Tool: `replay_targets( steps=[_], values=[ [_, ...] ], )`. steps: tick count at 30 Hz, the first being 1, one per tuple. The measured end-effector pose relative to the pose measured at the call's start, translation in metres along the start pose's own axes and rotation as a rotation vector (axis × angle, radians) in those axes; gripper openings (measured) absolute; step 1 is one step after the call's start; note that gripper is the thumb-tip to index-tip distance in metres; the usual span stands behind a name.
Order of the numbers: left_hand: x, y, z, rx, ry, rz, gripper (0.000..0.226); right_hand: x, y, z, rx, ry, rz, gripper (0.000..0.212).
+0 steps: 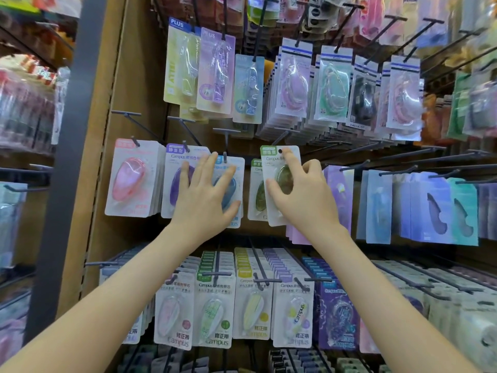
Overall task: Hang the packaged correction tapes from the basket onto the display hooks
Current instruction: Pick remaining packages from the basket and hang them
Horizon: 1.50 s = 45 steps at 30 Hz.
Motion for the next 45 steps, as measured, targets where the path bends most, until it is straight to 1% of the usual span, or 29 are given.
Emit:
replay_targets(
  steps=[3,7,10,16,21,23,24,26,27,29,31,34,36,39,42,45],
  values=[
    [0.0,0.004,0.002,-0.036,0.021,-0.016,0.073,0.003,0.001,-0.003,0.007,-0.024,-0.013,0.064],
    [0.001,0.007,0.002,-0.058,0.022,-0.029,0.073,0.002,0.001,0.0,-0.003,0.054,-0.011,0.062],
    [-0.001,0.007,0.001,-0.06,0.02,-0.026,0.071,0.002,0.006,0.001,0.013,0.068,-0.066,0.061],
    [0.001,0.01,-0.001,-0.096,0.025,-0.029,0.068,-0.004,0.039,0.007,-0.057,0.189,-0.241,0.079],
    [0.002,0.008,0.002,-0.115,0.01,-0.044,0.065,-0.01,0.062,0.006,-0.084,0.224,-0.312,0.086],
    [0.003,0.001,0.002,-0.07,0.042,-0.007,0.057,-0.007,0.063,0.004,-0.069,0.234,-0.356,0.087],
    [0.004,-0.004,0.002,-0.032,0.064,0.04,0.052,-0.005,0.061,0.003,-0.045,0.23,-0.36,0.087],
    [0.012,-0.017,-0.001,0.052,0.094,0.13,0.047,0.001,0.049,-0.007,0.003,0.197,-0.284,0.084],
    [0.019,-0.022,-0.004,0.088,0.093,0.146,0.046,0.005,0.043,-0.015,0.009,0.167,-0.221,0.083],
    [0.038,-0.031,-0.013,0.15,0.055,0.127,0.047,0.017,0.035,-0.037,-0.036,0.079,-0.114,0.079],
    [0.061,-0.042,-0.024,0.183,0.014,0.062,0.05,0.032,0.036,-0.061,-0.15,0.004,-0.074,0.077],
    [0.106,-0.061,-0.047,0.145,-0.009,-0.058,0.052,0.057,0.047,-0.101,-0.339,-0.095,-0.053,0.069],
    [0.145,-0.077,-0.069,0.104,-0.082,-0.124,0.051,0.077,0.06,-0.136,-0.449,-0.161,-0.085,0.061],
    [0.214,-0.102,-0.114,0.06,-0.228,-0.214,0.049,0.119,0.085,-0.194,-0.614,-0.216,-0.185,0.049],
    [0.294,-0.127,-0.163,-0.026,-0.387,-0.313,0.049,0.169,0.111,-0.257,-0.728,-0.292,-0.297,0.044],
    [0.379,-0.151,-0.21,-0.079,-0.566,-0.355,0.047,0.217,0.14,-0.321,-0.798,-0.379,-0.398,0.042]
  ],
)
Point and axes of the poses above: each hand's wrist, its own x-axis away from the middle knuckle, its own y-axis out of the palm, z = x × y, the point moved 4 cm from there along -x, towards the middle knuckle, and after that the axes turned 9 degrees about -y, right-handed, at the moved point
